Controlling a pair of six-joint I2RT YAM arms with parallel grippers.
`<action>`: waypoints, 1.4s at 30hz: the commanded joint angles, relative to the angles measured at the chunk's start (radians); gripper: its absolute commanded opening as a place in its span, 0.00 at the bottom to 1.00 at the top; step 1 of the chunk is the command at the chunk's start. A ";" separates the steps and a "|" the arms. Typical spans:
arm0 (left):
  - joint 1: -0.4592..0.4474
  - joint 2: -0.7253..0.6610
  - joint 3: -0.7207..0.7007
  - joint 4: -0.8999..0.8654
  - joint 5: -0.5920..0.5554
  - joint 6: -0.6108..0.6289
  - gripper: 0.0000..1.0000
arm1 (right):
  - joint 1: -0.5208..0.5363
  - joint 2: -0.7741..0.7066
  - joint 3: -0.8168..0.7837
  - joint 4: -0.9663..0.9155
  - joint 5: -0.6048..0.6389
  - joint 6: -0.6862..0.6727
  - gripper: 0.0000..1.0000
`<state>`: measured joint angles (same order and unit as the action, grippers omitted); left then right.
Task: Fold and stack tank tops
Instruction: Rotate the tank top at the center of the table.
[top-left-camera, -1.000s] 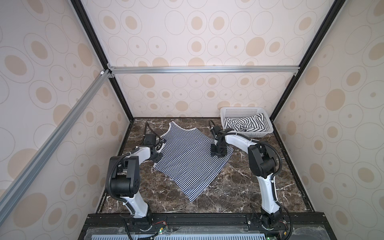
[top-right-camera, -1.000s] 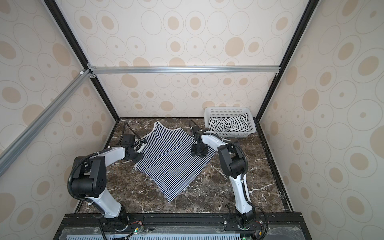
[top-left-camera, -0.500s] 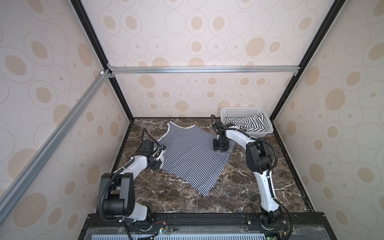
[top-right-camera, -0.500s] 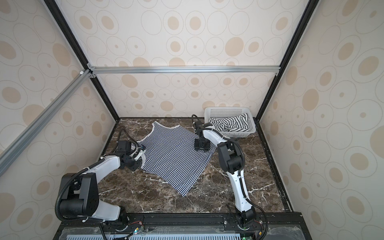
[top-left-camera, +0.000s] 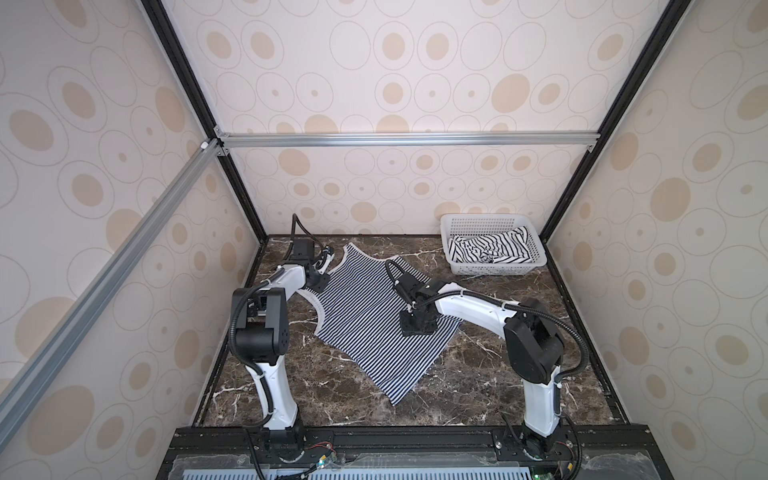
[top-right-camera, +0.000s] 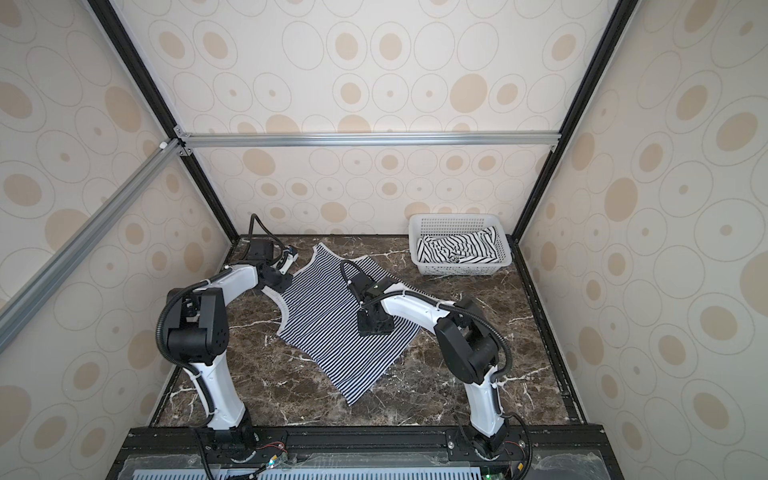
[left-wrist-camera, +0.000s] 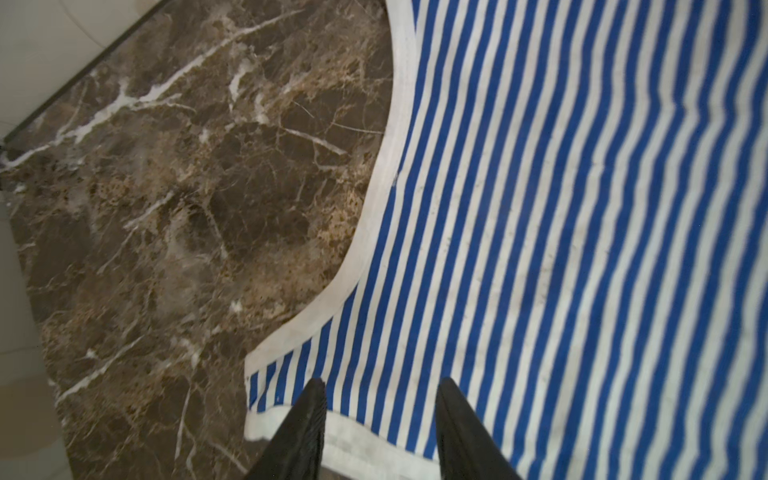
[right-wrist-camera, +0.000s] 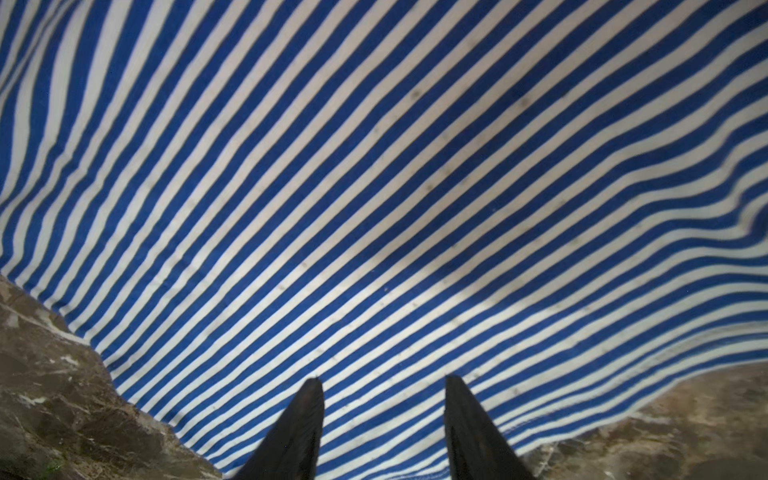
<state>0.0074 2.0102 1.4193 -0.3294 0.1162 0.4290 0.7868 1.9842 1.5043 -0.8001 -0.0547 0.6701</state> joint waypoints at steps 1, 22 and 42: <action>0.006 0.056 0.069 -0.051 0.011 -0.022 0.43 | 0.028 0.003 -0.033 0.042 -0.006 0.062 0.50; 0.060 -0.188 -0.406 0.162 -0.121 0.077 0.42 | 0.022 -0.038 -0.197 0.005 0.021 0.022 0.50; 0.097 -0.504 -0.684 0.064 -0.120 0.079 0.43 | -0.302 0.161 0.064 -0.128 -0.030 -0.159 0.49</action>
<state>0.1005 1.5223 0.7475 -0.2291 0.0132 0.5011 0.4820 2.0884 1.5360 -0.8825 -0.0971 0.5472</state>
